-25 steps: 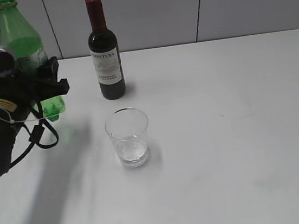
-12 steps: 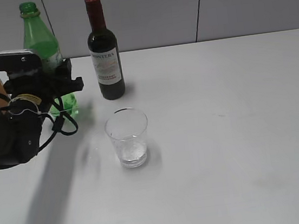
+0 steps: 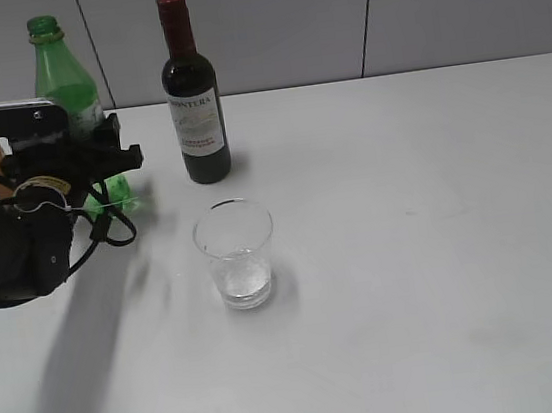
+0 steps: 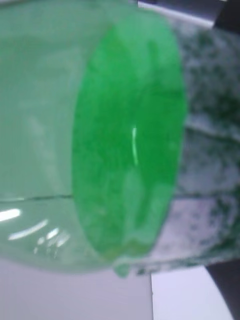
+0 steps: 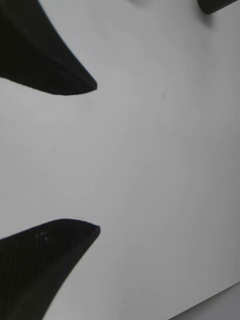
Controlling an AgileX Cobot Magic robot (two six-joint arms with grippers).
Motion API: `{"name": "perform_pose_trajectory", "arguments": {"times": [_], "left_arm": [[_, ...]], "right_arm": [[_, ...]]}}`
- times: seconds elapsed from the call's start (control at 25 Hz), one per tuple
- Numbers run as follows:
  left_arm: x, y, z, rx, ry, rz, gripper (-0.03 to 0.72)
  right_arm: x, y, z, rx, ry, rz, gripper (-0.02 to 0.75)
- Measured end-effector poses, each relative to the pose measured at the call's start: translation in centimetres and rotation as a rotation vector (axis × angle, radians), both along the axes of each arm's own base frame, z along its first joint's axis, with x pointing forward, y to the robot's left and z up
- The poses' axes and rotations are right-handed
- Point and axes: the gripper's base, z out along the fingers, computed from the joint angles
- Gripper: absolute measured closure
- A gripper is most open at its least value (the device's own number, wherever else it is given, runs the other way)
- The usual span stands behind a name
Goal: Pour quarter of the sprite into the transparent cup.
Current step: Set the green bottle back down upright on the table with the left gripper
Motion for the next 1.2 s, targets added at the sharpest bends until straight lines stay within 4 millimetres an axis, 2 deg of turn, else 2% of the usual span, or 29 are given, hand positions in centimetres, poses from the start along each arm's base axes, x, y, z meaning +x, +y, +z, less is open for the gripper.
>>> {"name": "perform_pose_trajectory", "arguments": {"times": [0.48, 0.68, 1.2], "left_arm": [[0.1, 0.5, 0.0, -0.050, -0.002, 0.017, 0.229], [-0.4, 0.7, -0.1, -0.042, -0.009, 0.015, 0.097], [-4.4, 1.5, 1.7, -0.005, 0.023, -0.053, 0.079]], "right_arm": [[0.0, 0.0, 0.0, 0.000, 0.000, 0.000, 0.144], [0.0, 0.0, 0.0, 0.000, 0.000, 0.000, 0.144], [0.0, 0.0, 0.0, 0.000, 0.000, 0.000, 0.144]]}}
